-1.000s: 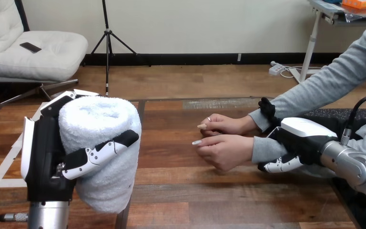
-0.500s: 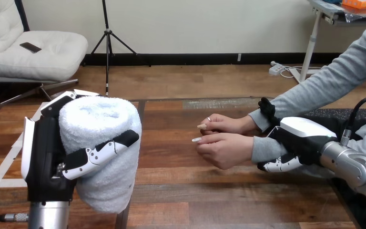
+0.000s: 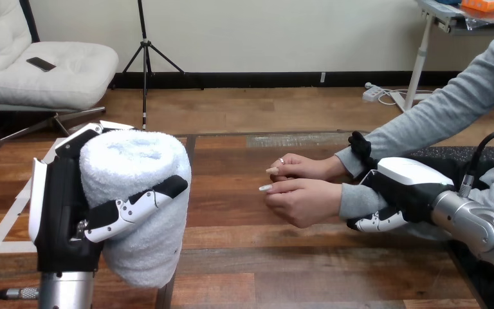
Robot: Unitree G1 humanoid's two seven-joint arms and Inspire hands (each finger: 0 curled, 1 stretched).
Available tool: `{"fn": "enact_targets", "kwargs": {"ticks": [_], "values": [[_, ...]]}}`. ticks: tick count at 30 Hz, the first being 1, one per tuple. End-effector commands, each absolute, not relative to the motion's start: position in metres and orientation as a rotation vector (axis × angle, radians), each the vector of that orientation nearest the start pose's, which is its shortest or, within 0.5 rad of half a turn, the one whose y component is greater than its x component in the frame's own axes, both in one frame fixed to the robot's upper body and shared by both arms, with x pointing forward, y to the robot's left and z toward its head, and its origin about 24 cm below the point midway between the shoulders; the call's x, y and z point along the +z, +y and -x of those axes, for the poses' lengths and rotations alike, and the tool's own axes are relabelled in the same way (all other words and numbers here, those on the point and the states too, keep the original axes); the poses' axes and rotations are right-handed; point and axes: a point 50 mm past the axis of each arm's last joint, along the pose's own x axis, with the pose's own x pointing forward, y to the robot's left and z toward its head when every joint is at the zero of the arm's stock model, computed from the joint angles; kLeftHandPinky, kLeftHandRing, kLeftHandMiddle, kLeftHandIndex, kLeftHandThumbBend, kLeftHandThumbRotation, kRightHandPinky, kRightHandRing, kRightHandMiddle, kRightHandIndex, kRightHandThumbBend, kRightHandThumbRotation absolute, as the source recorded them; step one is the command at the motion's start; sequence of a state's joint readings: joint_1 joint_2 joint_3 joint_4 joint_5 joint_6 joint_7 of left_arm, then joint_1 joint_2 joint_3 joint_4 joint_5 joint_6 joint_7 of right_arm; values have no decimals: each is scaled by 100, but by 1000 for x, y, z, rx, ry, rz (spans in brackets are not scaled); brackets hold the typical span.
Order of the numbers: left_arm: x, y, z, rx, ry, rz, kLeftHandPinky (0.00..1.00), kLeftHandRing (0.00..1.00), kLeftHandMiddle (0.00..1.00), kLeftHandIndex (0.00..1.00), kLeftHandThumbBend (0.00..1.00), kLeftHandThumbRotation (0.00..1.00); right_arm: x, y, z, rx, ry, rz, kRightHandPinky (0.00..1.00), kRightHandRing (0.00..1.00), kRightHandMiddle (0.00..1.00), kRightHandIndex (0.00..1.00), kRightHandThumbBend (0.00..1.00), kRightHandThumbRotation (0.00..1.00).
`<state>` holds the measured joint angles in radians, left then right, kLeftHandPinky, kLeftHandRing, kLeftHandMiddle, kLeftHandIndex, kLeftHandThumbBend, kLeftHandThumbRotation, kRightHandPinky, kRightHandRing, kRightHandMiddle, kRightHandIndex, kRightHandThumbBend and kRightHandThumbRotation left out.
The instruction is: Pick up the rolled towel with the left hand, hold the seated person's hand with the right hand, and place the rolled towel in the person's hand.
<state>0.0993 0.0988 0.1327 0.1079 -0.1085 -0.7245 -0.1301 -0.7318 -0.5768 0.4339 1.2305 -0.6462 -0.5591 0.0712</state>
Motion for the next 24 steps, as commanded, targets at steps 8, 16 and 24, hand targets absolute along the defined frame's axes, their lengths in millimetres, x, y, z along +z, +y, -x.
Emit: {"fn": "enact_targets", "kwargs": {"ticks": [8,16,24], "values": [[82,195,-221,27,-618,-68,26,31,39,43,66,0,37,-235,-342,534,121,1286,26,31,37,38,43,36],[82,196,-222,27,-618,-66,26,31,39,43,65,0,38,-236,-343,536,130,1277,27,33,39,39,44,36],[82,196,-223,36,-618,-66,26,31,39,43,66,0,40,-237,-343,535,125,1265,28,33,38,38,45,36]]}}
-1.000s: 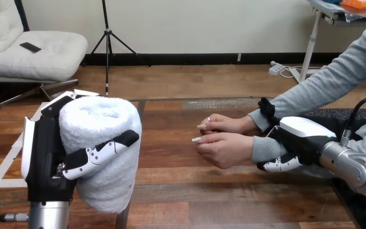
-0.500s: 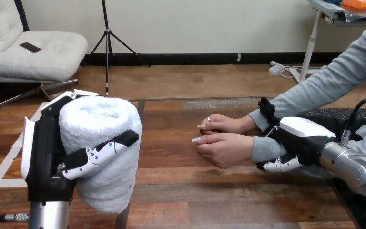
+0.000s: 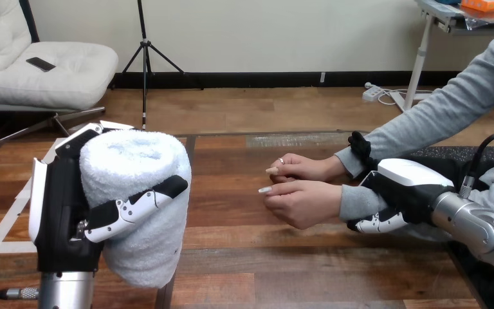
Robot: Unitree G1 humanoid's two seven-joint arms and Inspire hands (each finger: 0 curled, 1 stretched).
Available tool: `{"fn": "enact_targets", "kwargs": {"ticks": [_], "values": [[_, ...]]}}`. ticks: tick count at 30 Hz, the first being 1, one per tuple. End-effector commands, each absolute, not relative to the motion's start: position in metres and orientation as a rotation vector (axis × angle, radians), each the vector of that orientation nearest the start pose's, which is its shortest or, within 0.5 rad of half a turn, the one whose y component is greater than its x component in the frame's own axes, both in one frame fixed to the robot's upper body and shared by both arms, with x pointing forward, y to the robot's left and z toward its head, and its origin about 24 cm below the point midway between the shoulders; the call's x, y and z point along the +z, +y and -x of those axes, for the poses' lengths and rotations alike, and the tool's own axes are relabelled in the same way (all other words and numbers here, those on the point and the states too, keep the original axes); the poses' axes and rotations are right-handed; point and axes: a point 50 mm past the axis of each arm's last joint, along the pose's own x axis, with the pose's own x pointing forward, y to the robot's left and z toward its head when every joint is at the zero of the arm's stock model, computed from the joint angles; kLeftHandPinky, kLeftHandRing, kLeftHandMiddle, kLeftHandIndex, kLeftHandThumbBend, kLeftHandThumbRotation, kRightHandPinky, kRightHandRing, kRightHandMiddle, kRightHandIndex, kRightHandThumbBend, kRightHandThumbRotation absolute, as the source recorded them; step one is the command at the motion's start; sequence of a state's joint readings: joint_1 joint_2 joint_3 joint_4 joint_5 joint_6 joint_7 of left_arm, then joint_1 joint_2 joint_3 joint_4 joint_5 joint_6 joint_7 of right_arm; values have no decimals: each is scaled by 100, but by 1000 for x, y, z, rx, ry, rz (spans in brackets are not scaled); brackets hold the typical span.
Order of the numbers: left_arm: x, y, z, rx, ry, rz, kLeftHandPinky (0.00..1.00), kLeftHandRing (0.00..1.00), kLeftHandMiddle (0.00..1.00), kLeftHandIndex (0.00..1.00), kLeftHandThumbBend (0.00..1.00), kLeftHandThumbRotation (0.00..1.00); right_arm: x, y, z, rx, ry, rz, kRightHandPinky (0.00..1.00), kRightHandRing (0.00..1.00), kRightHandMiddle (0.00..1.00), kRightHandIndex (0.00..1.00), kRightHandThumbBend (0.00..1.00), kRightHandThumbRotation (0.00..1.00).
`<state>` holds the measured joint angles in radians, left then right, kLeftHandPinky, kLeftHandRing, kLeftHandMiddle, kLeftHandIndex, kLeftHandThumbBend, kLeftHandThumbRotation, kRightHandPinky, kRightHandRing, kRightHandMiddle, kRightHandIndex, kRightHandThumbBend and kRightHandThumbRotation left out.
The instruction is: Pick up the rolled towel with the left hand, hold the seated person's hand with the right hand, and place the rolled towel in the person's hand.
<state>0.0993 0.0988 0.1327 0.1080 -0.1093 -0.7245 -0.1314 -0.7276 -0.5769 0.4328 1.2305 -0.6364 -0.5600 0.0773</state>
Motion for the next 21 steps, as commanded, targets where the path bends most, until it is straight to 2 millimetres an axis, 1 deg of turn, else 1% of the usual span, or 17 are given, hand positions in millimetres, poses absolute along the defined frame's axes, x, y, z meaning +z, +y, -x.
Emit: {"fn": "enact_targets", "kwargs": {"ticks": [1,9,16,21], "values": [[82,196,-224,36,-621,-66,26,31,39,43,66,0,40,-237,-342,533,120,1255,27,33,38,38,45,36],[82,195,-228,33,-624,-55,26,31,38,43,67,0,42,-237,-343,530,106,1231,26,31,36,36,45,33],[83,193,-233,29,-615,-53,26,32,38,43,67,0,46,-237,-344,527,95,1207,25,30,36,36,45,34],[83,192,-237,25,-612,-58,28,33,40,43,67,0,48,-237,-344,525,77,1194,25,30,35,35,45,31]]}}
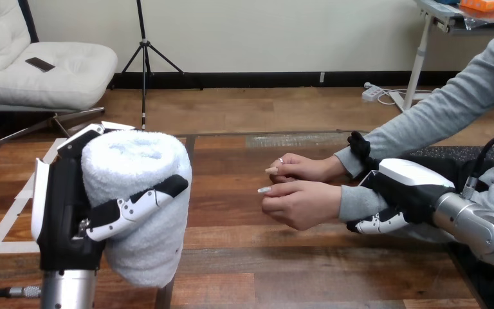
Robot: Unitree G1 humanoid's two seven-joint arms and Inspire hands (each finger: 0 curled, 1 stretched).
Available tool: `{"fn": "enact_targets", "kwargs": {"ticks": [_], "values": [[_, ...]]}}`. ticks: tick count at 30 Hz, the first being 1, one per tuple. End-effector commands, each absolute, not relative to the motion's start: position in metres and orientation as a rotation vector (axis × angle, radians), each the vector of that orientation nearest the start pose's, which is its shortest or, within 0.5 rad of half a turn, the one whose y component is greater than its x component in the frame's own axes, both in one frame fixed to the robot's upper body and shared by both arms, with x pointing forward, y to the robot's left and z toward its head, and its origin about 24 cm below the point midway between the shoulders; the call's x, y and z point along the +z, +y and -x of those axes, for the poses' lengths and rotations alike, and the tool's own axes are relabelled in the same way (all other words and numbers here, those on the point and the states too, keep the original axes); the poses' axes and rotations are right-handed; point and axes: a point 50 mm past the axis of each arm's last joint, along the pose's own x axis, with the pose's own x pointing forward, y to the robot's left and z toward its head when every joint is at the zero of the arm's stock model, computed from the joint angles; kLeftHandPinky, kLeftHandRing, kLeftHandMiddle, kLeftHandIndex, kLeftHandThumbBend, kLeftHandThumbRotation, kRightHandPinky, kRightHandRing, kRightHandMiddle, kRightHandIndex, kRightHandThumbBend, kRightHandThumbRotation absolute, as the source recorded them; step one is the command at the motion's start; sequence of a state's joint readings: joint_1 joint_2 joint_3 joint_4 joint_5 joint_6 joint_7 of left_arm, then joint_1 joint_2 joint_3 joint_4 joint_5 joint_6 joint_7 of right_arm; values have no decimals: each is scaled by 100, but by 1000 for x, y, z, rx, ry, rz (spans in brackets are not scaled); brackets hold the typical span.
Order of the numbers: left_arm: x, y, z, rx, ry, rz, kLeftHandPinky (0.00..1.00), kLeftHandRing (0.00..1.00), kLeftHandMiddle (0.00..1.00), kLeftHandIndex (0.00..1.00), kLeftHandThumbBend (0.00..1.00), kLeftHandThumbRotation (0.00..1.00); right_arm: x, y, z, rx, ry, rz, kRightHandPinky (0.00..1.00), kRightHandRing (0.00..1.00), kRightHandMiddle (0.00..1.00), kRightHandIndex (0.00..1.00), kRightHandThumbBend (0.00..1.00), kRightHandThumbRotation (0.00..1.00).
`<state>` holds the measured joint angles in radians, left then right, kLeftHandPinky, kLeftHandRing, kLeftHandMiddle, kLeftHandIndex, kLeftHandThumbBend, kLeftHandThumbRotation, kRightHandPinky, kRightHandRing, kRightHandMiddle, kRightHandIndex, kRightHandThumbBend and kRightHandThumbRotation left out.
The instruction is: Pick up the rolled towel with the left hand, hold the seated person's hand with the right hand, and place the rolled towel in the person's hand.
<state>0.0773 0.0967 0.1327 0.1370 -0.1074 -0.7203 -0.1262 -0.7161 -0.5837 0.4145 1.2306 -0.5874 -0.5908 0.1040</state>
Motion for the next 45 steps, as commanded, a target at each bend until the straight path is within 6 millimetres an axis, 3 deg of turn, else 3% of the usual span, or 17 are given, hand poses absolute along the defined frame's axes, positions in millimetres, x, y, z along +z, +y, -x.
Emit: {"fn": "enact_targets", "kwargs": {"ticks": [1,30,45], "values": [[83,191,-238,23,-608,-58,28,33,40,43,67,0,48,-237,-344,524,74,1193,25,29,35,35,45,31],[94,186,-279,-47,-617,-93,29,34,39,41,61,0,64,-234,-346,524,-20,1131,20,24,31,30,45,27],[100,183,-293,-50,-630,-96,29,33,38,41,61,0,70,-233,-347,534,-47,1130,23,26,32,31,45,25]]}}
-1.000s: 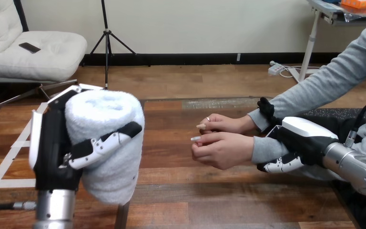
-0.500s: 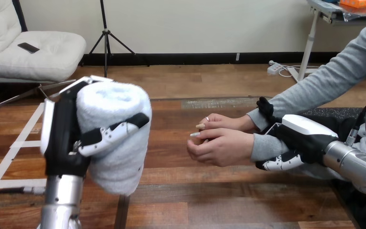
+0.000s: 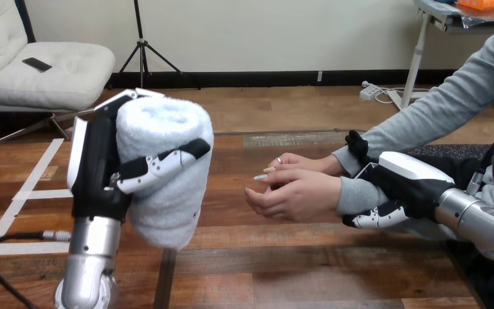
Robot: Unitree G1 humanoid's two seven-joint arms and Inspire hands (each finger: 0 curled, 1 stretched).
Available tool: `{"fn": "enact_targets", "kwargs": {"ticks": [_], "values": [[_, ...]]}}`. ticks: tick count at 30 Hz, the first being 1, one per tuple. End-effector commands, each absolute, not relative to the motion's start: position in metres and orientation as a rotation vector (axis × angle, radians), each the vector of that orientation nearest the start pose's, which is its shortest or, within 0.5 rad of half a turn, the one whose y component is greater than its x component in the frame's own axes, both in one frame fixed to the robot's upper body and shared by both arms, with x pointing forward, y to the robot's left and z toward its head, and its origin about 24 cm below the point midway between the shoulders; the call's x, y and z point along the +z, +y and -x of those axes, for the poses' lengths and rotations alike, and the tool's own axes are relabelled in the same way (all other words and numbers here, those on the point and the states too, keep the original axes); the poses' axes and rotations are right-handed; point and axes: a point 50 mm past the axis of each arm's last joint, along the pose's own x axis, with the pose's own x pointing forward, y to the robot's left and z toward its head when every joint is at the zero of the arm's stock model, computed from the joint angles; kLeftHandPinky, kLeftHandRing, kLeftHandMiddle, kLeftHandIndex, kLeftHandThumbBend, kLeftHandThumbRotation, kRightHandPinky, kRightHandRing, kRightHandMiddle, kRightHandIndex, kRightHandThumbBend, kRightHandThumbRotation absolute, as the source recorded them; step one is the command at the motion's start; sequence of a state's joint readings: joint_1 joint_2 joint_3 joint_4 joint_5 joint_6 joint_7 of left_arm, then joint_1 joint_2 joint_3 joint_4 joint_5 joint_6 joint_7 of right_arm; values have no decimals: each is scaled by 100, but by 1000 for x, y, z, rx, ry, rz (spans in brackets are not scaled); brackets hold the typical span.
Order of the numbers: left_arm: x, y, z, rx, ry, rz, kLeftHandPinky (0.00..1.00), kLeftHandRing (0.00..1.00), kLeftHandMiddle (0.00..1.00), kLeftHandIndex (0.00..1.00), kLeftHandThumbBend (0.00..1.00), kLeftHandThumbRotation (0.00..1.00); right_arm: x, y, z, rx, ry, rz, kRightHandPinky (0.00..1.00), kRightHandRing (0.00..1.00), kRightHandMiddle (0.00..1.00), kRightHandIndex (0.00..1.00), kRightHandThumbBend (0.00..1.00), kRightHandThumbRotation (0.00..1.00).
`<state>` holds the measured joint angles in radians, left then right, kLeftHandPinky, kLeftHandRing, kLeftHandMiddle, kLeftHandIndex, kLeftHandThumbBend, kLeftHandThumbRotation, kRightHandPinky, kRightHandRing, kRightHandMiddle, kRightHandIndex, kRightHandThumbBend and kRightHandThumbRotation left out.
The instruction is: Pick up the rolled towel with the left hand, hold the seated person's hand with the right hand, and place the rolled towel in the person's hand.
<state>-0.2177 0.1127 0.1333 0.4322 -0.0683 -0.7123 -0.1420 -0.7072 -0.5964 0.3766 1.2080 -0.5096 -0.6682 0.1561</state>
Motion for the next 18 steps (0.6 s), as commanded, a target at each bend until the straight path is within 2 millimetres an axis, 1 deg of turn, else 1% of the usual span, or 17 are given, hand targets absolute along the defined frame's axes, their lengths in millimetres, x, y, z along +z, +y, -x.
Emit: {"fn": "enact_targets", "kwargs": {"ticks": [1,18], "values": [[100,183,-294,-50,-631,-95,29,33,38,41,61,0,71,-233,-347,535,-47,1129,23,26,32,31,46,25],[102,183,-298,-57,-645,-95,28,32,38,40,61,0,76,-233,-346,542,-80,1117,19,23,29,29,46,28]]}}
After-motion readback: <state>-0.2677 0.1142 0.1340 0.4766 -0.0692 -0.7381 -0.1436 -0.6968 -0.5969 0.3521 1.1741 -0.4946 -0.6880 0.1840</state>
